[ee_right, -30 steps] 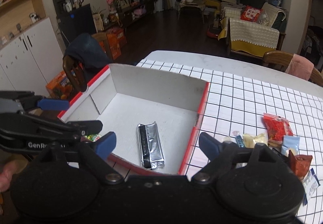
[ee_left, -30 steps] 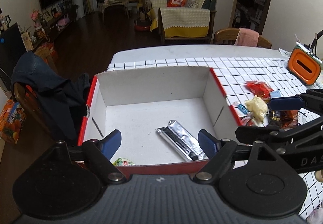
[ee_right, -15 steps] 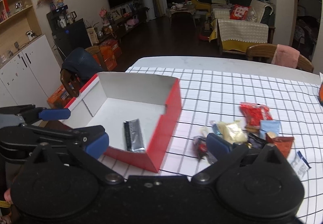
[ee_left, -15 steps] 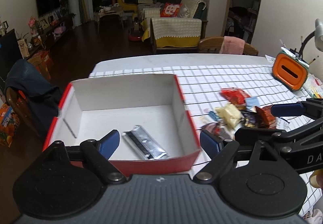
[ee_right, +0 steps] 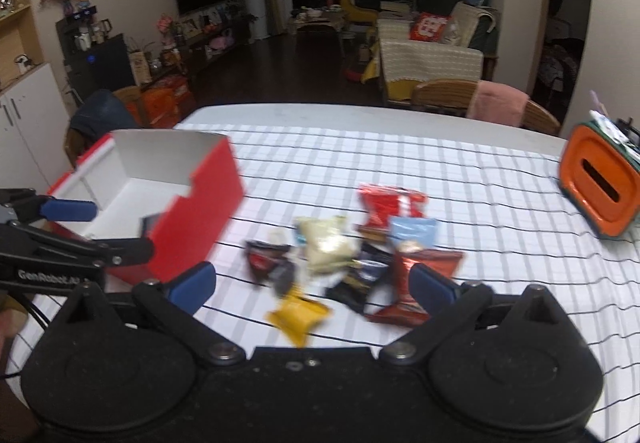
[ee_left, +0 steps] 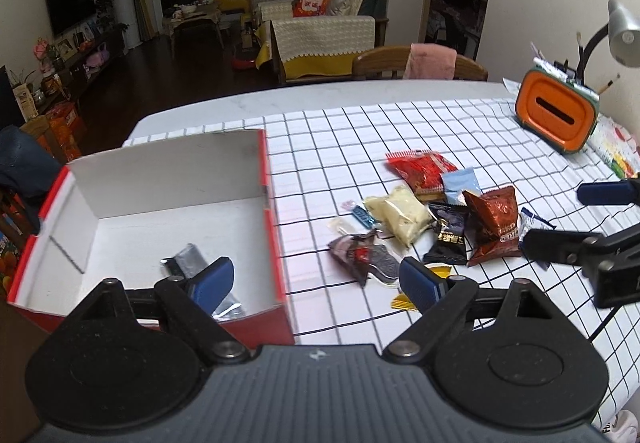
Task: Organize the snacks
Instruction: 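Withdraw both tools from the box back toward the snack pile, then grasp the dark chocolate wrapper with left tool while right tool grasps red Oreo bag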
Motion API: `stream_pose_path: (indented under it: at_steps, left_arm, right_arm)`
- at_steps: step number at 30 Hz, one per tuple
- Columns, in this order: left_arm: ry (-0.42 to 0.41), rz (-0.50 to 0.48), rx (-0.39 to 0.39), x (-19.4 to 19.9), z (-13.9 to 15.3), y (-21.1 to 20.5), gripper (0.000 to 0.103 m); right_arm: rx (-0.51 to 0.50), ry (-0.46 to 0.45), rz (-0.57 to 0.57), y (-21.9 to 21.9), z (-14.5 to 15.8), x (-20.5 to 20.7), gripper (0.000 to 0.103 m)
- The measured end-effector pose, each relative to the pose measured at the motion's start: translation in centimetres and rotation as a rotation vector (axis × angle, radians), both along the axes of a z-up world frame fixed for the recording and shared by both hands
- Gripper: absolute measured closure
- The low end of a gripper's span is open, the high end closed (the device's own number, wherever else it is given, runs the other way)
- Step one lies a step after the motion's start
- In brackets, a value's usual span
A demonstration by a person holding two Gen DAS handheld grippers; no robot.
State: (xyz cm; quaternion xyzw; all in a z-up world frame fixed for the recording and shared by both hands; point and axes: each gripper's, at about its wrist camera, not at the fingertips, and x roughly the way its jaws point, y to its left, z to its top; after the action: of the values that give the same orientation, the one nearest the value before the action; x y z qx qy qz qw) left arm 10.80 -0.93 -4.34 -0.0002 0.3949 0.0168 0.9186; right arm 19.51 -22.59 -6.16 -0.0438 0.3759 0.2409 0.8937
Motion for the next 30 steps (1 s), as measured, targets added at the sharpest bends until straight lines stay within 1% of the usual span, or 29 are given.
stream_pose_path:
  at_steps: [5, 9, 13, 18, 22, 26, 30]
  left_arm:
    - [0.029, -0.023, 0.02, 1.7, -1.8, -2.6, 0.013]
    - [0.05, -0.011, 0.034, 3.2, -3.1, -3.8, 0.013]
    - [0.068, 0.003, 0.049, 4.7, -4.3, -4.2, 0.013]
    - [0.114, 0.036, 0.054, 6.9, -6.0, -4.5, 0.013]
    - [0.152, 0.053, 0.037, 8.3, -7.2, -4.5, 0.013]
    - [0.144, 0.072, 0.085, 9.4, -7.7, -4.8, 0.013]
    - [0.148, 0.092, 0.154, 10.6, -8.3, -5.5, 0.015]
  right_arm:
    - [-0.027, 0.018, -0.037, -3.7, -2.3, 1.8, 0.0]
    - [-0.041, 0.044, -0.062, -6.2, -4.2, 3.4, 0.0]
    - [-0.052, 0.069, -0.084, -7.6, -6.0, 5.0, 0.001]
    - [-0.066, 0.091, -0.082, -7.4, -7.9, 6.6, 0.002]
    - [-0.071, 0.108, -0.06, -6.3, -8.9, 7.4, 0.004]
    - [-0.071, 0.128, -0.051, -5.3, -9.6, 8.1, 0.008]
    - [-0.072, 0.155, -0.065, -4.7, -10.5, 9.1, 0.018]
